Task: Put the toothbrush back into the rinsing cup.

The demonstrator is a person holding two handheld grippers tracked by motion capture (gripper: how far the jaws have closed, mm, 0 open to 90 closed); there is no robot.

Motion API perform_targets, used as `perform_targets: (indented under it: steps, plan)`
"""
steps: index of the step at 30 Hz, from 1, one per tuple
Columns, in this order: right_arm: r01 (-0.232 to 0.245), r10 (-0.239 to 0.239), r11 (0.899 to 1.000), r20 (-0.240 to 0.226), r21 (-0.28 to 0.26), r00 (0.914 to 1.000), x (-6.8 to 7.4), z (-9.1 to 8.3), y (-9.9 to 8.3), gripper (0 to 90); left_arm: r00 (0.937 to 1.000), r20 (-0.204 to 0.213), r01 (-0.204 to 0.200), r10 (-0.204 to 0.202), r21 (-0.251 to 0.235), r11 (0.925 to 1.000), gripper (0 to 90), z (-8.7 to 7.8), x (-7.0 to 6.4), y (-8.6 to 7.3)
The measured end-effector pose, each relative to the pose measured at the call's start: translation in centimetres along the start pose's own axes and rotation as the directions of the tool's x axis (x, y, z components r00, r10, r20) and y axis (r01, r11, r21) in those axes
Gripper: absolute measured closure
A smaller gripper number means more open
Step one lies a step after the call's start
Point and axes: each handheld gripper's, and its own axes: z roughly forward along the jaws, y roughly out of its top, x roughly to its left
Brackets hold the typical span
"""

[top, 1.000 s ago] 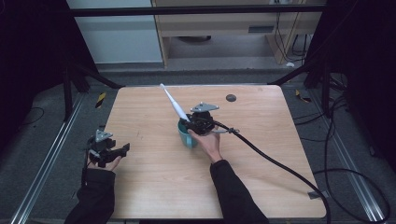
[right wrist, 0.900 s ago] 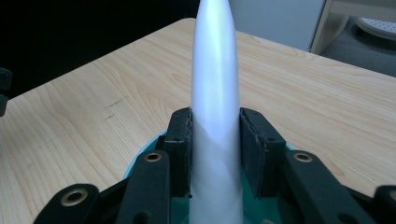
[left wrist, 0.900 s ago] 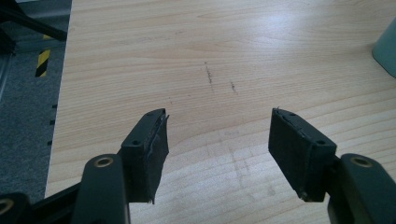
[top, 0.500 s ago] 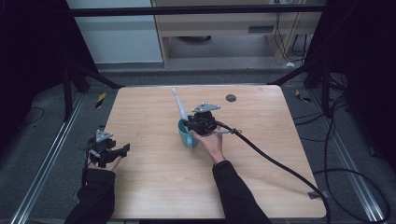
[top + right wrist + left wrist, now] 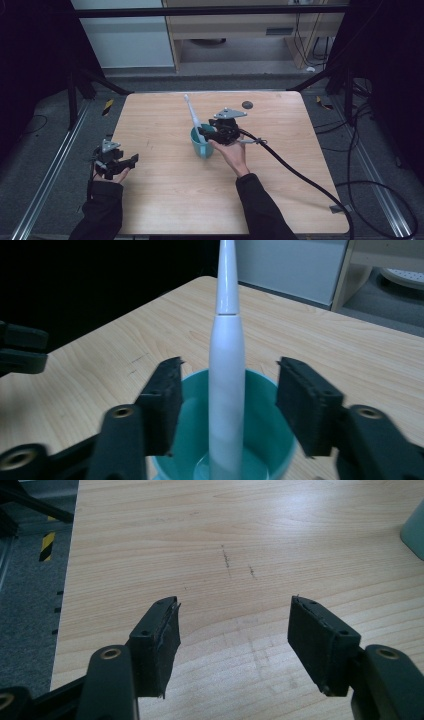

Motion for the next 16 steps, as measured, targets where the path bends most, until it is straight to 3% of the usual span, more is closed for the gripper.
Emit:
perform_targets:
  steps: [2,5,16]
  plan:
    - [-0.002,0.002,1.0,0.006,0.0,1.0,-0.2,-1.2,0.2,30.5,1.0,0.0,-0.001,0.001,0.0,1.0,36.9,0.0,0.0,0.0]
    - [0.012,-0.012,1.0,0.043,0.003,0.999,-0.6,-3.3,0.1,21.7,1.0,0.001,-0.003,0.003,-0.001,1.0,36.7,0.0,0.0,0.0]
    - [0.004,-0.009,0.999,0.134,0.038,0.9909,-3.1,-10.4,-3.2,15.7,0.9999,0.001,-0.013,0.013,0.0,0.9999,35.4,0.2,-0.3,-0.1]
